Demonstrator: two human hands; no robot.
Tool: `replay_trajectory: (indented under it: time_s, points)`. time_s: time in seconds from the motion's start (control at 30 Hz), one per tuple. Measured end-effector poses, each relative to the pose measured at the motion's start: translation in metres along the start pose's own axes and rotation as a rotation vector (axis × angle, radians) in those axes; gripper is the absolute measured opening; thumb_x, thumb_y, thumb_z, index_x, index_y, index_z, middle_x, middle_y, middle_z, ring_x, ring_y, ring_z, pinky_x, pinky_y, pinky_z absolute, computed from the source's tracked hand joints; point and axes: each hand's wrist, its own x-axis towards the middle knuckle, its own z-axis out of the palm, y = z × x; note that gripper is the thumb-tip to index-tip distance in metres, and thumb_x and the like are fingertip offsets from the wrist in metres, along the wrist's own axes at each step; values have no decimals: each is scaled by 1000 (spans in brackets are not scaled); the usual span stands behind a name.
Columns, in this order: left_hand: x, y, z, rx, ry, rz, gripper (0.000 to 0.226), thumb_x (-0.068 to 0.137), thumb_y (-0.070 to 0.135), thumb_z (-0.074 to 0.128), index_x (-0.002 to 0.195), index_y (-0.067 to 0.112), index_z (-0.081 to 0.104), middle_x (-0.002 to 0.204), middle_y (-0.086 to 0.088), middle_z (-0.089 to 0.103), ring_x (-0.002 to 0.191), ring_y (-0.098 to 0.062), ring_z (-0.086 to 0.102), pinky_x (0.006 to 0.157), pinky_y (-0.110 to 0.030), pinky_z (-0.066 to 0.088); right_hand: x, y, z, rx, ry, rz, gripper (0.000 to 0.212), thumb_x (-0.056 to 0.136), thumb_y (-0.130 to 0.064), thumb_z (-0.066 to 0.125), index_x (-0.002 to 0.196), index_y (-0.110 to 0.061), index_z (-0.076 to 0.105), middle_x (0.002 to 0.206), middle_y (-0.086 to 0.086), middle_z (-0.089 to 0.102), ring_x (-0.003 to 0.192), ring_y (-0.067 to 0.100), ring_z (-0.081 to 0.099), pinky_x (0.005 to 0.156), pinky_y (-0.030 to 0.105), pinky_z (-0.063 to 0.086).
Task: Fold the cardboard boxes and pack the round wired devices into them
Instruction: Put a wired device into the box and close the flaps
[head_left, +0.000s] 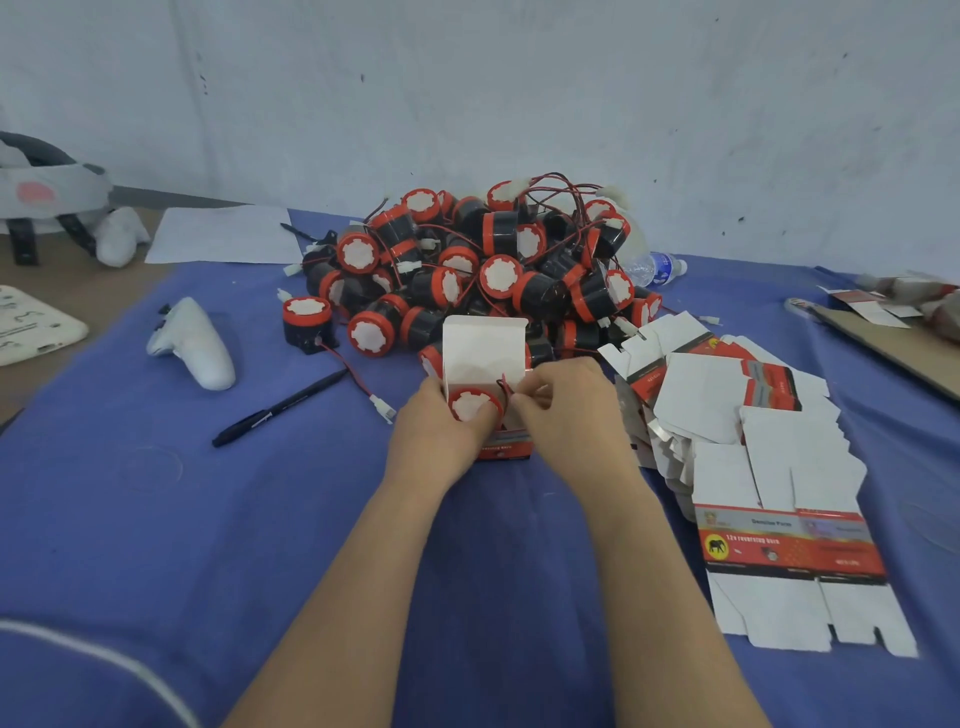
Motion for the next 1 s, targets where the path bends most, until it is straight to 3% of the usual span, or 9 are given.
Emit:
replay_trajectory:
  time_s: [0.17,0.3,0.47,0.63,0.73,0.8,0.87,0.93,1.0]
  points:
    - [-1,0,0,-10,-1,-9,33,86,35,62,114,20,53,99,8,59,88,-14,53,68,-26,40,0,3,-3,-128,-38,-3,19,89,-8,54,75,-3,66,98,13,61,81,25,58,67,30,44]
    - [-1,-1,0,-16,2,-15,29,86,35,62,109,23,49,95,9,55,87,-13,51,67,-26,38,0,6,-1,-159,-46,-21,17,87,-10,56,82,-2,70,102,7,63,91,24,56,74,37,49]
    - [0,0,0,-6,2,-7,28,86,35,63,106,25,46,95,9,54,85,-13,51,65,-26,39,1,8,5,-177,-103,-49,17,86,-14,57,85,-11,74,114,0,56,103,22,45,73,27,31]
    - [-1,1,0,-4,8,-16,37,87,37,62,117,20,50,101,7,56,90,-14,52,72,-28,41,1,6,10,-152,-82,3,26,88,-22,52,73,-8,68,79,6,64,86,24,49,73,34,43]
    - [-1,1,0,10,8,-22,41,87,37,62,121,17,51,110,3,61,94,-16,54,74,-28,42,-1,4,11,-31,-34,12,16,88,-20,55,101,-13,63,92,3,67,94,24,54,78,38,47]
    - [-1,1,0,12,9,-21,42,86,36,62,122,16,52,114,1,63,99,-18,57,75,-29,43,-3,3,9,50,-16,9,31,89,-15,57,119,-16,52,95,1,67,95,23,58,83,43,49]
    - [-1,1,0,16,11,-19,42,86,37,62,122,16,52,113,0,63,99,-19,58,74,-29,43,-2,4,9,48,-10,16,36,89,-10,55,124,-17,53,98,0,67,95,20,60,82,38,50]
    - [-2,1,0,15,13,-20,42,86,37,62,121,16,52,112,1,63,99,-19,58,74,-29,44,0,6,7,12,-14,31,30,88,-9,55,115,-18,63,102,-1,67,90,15,59,73,25,47]
    - [-2,1,0,13,14,-18,41,86,37,62,120,17,52,112,1,64,97,-18,58,74,-29,45,0,7,5,7,-23,36,25,87,-10,54,104,-19,71,96,-4,69,82,12,59,65,22,44]
